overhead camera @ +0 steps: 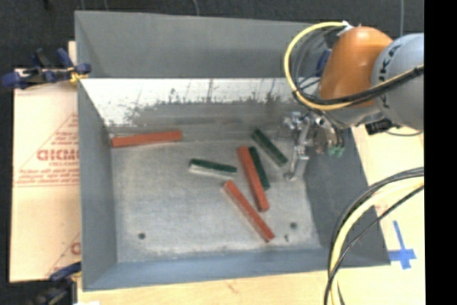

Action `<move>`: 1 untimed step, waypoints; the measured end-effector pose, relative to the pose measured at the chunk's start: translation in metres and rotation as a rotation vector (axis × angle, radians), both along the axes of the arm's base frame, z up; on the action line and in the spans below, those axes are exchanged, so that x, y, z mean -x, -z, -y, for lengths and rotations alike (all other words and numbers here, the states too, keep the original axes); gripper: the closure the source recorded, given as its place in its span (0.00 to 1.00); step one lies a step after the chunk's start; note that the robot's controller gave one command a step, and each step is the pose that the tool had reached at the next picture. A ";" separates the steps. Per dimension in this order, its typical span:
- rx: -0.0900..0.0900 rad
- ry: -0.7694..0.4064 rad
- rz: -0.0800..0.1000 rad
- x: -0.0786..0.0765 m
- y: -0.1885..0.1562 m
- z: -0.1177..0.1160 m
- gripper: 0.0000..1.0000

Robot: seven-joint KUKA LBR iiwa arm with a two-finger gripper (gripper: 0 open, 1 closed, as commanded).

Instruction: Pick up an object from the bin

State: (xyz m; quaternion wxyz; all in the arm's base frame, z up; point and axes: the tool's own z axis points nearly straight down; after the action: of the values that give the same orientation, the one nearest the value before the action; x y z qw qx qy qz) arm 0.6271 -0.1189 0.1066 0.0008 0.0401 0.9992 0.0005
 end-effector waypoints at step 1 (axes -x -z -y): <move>0.000 0.028 0.005 0.000 -0.006 -0.002 0.00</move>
Offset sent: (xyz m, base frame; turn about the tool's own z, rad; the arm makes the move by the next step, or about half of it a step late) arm 0.0092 0.0094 -0.0366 0.0902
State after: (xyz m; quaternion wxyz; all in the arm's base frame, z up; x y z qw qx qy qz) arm 0.6273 -0.1173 0.1131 0.0031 0.0543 0.9985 0.0007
